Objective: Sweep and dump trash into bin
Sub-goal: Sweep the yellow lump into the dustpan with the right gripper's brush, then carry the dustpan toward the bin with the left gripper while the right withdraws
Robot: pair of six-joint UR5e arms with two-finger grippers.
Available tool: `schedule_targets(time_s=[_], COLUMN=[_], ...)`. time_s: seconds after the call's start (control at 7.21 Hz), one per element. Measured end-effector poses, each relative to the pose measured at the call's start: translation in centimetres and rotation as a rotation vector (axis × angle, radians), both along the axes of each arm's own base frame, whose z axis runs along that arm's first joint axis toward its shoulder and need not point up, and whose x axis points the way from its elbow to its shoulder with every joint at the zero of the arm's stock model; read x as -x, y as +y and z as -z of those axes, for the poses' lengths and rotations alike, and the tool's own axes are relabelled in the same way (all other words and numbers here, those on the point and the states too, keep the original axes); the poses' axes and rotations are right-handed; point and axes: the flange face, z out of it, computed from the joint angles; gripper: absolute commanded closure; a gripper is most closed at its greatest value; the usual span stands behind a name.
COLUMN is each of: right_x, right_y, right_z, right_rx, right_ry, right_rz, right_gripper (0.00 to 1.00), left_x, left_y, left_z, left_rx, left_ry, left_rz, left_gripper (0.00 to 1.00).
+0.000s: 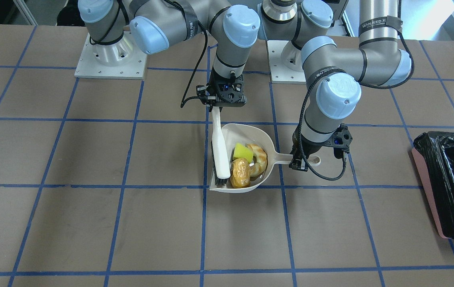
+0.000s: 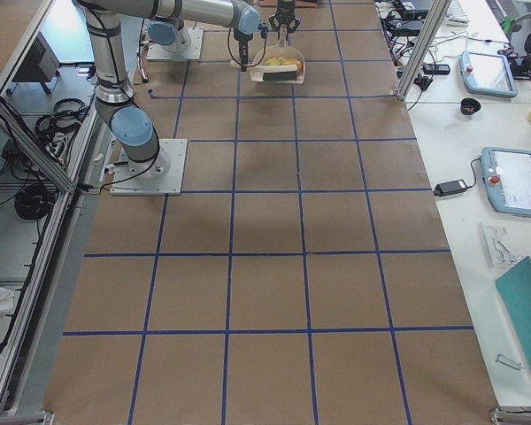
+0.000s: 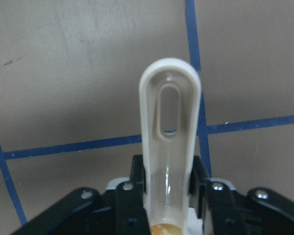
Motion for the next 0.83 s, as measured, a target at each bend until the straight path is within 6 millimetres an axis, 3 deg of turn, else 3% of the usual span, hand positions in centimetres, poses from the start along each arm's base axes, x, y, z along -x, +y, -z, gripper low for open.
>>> schedule_targets(time_s=[0.42, 0.69, 0.83], right_x=[1.8, 3.1, 4.7], right_y=[-1.0, -0.2, -0.9], right_z=[-2.6, -6.3, -7.3], right_rx=[0.016, 0.006, -0.005], right_ry=[-0.020, -0.045, -0.046], right_rz=[-0.006, 0.007, 0.026], right_gripper=[1.00, 1.00, 1.00], left_x=[-2.3, -6.0, -7.9], left_y=[-0.8, -3.0, -4.2], left_z=[0.1, -2.1, -3.6], left_rx=[0.000, 0.046, 0.076], left_ry=[0.028, 0.022, 0.017], left_rz=[-0.012, -0.032, -0.025], left_gripper=[1.00, 1.00, 1.00])
